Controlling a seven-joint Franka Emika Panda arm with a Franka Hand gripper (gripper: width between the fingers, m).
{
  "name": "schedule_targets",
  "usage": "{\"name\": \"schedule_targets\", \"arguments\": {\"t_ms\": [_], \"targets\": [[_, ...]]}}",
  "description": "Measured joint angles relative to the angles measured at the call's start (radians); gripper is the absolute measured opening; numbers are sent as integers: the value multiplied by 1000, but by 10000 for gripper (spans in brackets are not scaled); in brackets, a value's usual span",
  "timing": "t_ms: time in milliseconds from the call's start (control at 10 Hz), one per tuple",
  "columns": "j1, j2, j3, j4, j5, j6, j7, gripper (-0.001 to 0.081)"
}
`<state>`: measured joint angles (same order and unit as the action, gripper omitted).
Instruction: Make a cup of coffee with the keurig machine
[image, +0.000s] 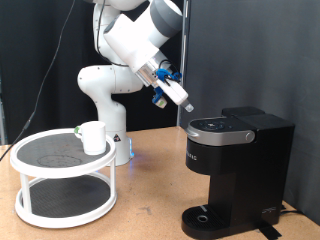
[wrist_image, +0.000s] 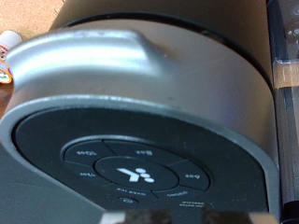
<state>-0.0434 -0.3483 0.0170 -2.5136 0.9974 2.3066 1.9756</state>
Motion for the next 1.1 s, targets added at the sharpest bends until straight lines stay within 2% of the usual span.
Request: {"name": "schedule_targets", "arguments": {"t_ms": [300, 400, 800, 1000, 1100], "targets": [[-12, -46, -34, -52, 61, 3, -7, 0], [-17, -76, -60, -75, 64, -34, -7, 0], [-76, -172, -162, -110, -97, -302, -10, 0], [-97, -235, -193, -135, -119, -352, -21, 0], [-97, -232, -193, -135, -119, -351, -21, 0]]}}
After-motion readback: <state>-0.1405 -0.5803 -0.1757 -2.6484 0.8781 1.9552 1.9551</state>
